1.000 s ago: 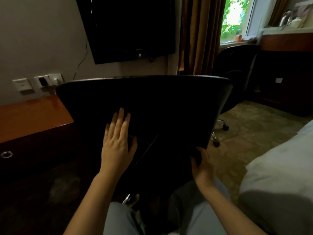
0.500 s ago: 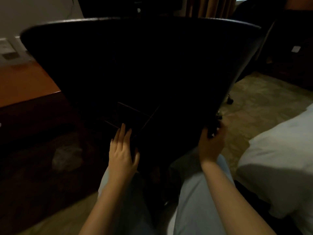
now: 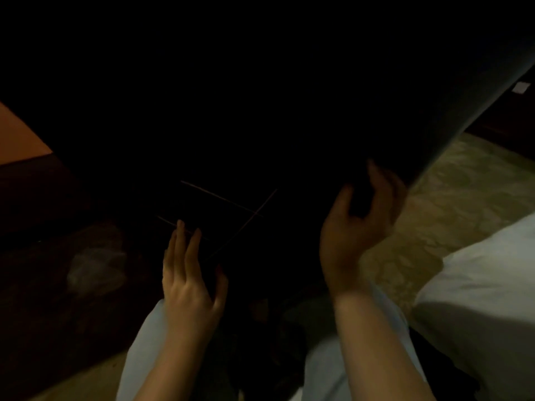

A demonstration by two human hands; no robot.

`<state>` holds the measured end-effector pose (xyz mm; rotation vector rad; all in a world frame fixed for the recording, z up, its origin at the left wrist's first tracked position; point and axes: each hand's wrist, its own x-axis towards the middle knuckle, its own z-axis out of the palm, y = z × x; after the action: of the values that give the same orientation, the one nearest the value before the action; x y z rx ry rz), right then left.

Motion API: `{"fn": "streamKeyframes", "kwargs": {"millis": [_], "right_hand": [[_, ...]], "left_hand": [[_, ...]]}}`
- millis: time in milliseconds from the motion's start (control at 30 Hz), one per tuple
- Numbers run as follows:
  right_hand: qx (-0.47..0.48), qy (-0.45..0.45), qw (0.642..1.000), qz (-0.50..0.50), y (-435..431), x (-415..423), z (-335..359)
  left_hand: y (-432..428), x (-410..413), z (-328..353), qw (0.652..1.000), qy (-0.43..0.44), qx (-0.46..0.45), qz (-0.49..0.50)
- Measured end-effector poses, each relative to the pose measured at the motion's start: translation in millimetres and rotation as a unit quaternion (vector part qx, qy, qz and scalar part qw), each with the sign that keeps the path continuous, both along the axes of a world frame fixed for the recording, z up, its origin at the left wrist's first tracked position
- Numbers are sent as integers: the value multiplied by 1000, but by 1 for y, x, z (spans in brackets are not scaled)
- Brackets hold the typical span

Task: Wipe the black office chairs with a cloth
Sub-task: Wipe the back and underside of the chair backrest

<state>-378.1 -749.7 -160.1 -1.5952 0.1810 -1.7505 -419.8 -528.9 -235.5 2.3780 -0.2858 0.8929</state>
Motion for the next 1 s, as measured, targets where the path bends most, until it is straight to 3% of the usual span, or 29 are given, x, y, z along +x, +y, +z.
{"fn": "streamKeyframes", "kwargs": {"millis": [200, 267, 433, 500, 667, 800, 933, 1000], "right_hand": [[-136, 87, 985, 60, 8, -2, -39], [-85, 109, 989, 42, -6, -5, -43], [170, 106, 980, -10, -39, -2, -29], [194, 100, 976, -24, -41, -3, -26], [39, 54, 998, -2, -2, -15, -21], [-30, 43, 996, 68, 37, -28, -16], [-226, 112, 956, 150, 68, -34, -23], [-264, 130, 941, 168, 77, -33, -24]], "left_hand": [[-6, 11, 0, 1000, -15, -20, 7], [-7, 8, 0, 998, 20, -48, 19], [-5, 4, 5, 996, 36, -81, 17], [-4, 5, 8, 997, 20, -80, 2], [-9, 4, 9, 998, -29, -56, -15], [-12, 2, 14, 998, -37, -59, 5], [-13, -1, 17, 998, -53, -31, 12], [-14, -3, 18, 998, -62, -28, 7]]}}
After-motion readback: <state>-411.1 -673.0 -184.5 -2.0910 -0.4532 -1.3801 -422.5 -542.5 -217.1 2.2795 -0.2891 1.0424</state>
